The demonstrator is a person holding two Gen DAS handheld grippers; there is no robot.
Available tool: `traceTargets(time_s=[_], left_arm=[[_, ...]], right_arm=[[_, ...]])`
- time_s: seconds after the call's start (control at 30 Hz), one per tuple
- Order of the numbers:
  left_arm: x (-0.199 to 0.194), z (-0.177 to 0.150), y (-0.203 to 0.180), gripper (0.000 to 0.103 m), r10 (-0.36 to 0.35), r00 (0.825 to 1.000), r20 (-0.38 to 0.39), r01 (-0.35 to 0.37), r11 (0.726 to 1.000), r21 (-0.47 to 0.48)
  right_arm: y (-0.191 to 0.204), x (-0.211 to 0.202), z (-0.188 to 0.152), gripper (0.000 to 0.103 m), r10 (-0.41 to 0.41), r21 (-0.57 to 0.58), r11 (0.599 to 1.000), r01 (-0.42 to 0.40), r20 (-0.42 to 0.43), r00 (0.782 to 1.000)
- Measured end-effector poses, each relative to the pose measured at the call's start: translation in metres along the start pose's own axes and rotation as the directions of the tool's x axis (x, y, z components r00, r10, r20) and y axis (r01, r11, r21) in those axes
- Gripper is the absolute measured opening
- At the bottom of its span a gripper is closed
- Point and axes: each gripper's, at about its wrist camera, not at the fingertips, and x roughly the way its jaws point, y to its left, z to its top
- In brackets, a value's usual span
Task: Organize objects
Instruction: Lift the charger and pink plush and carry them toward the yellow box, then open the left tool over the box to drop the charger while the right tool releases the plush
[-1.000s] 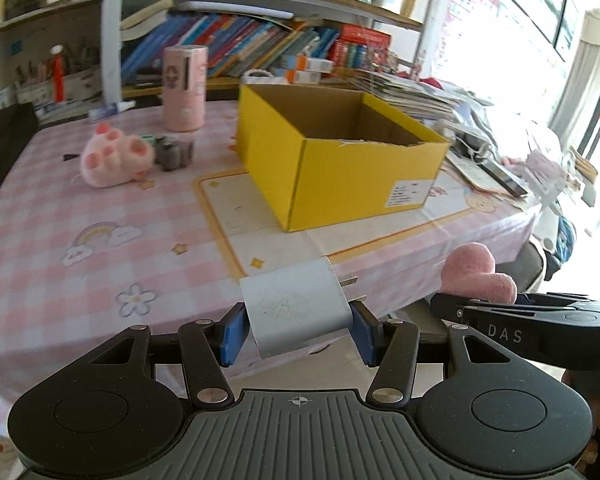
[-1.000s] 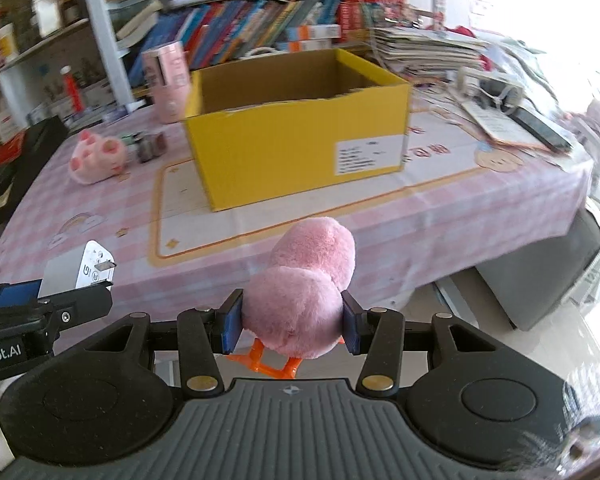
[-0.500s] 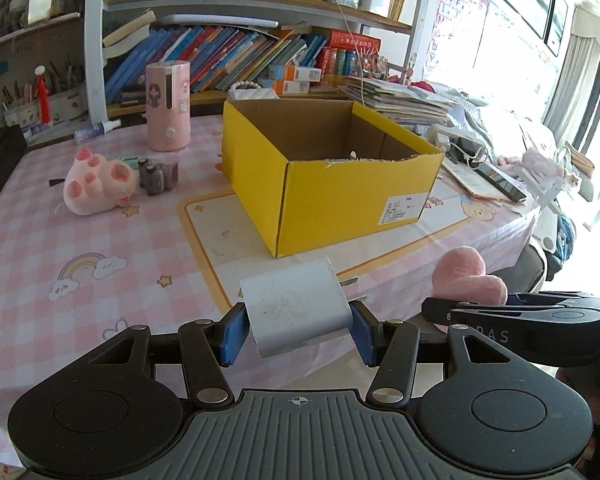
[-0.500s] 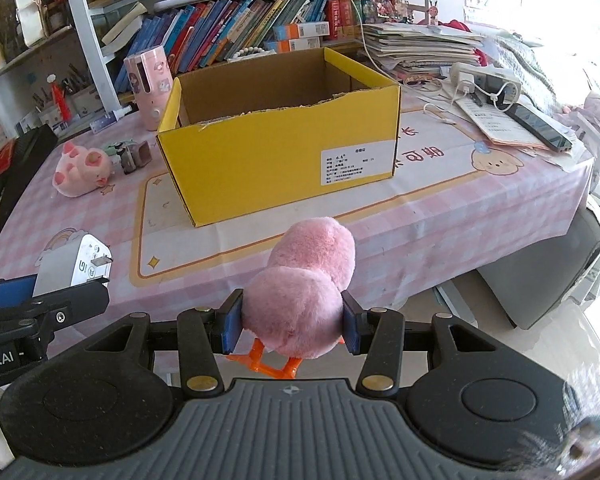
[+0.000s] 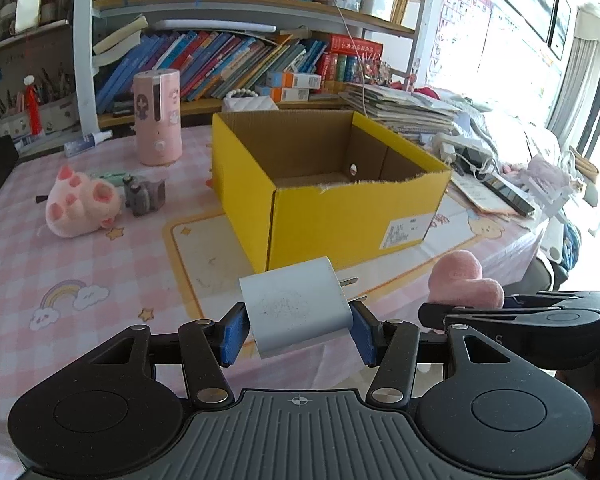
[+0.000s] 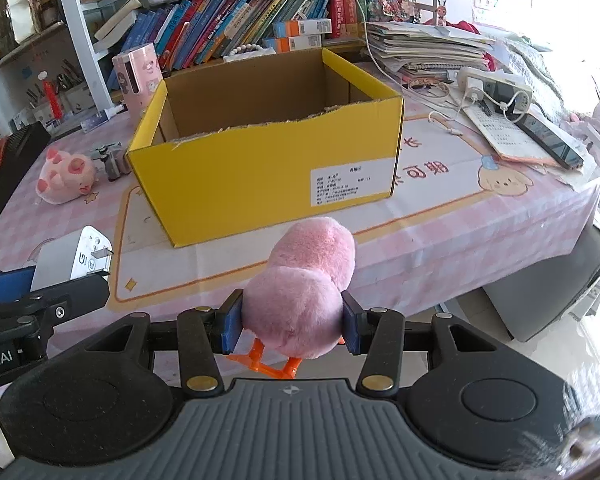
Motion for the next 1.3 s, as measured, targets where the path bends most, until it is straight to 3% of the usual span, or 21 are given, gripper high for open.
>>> traceTargets(time_s=[0.23, 0.4, 0.63, 0.77, 1.03, 1.3], left_arm=[[0.008, 0.023, -0.011, 0.053, 0.001, 0.998, 0.066, -0.003, 1.000, 0.020], [0.019, 0.046, -0.021, 0.053, 0.008, 0.992, 0.126, -0.014, 0.999, 0.046], [0.045, 0.078, -0.035, 0.053, 0.027, 0.986, 0.164, -0.038, 0.997, 0.065], [0.063, 0.091, -0.041, 0.053, 0.051, 0.986, 0.161, -0.063, 0.995, 0.071], [0.110, 0.106, -0.046, 0.053, 0.104, 0.991, 0.084, -0.110, 0.992, 0.069], [0.154, 0.112, -0.037, 0.053, 0.132, 0.991, -0.031, -0.132, 0.991, 0.013]], right_arm=[[-0.011, 0.009, 0.022, 0.045, 0.008, -0.015, 1.000, -0.007, 0.018, 1.000], [-0.024, 0.010, 0.049, 0.045, 0.009, -0.029, 1.000, -0.006, 0.099, 0.995], [-0.041, 0.011, 0.100, 0.045, 0.029, -0.074, 0.997, -0.011, 0.255, 0.966], [-0.047, 0.025, 0.126, 0.045, 0.057, -0.112, 0.993, -0.026, 0.290, 0.955], [-0.052, 0.070, 0.161, 0.045, 0.136, -0.165, 0.982, -0.094, 0.263, 0.955], [-0.037, 0.130, 0.190, 0.045, 0.227, -0.265, 0.945, -0.190, 0.119, 0.967]])
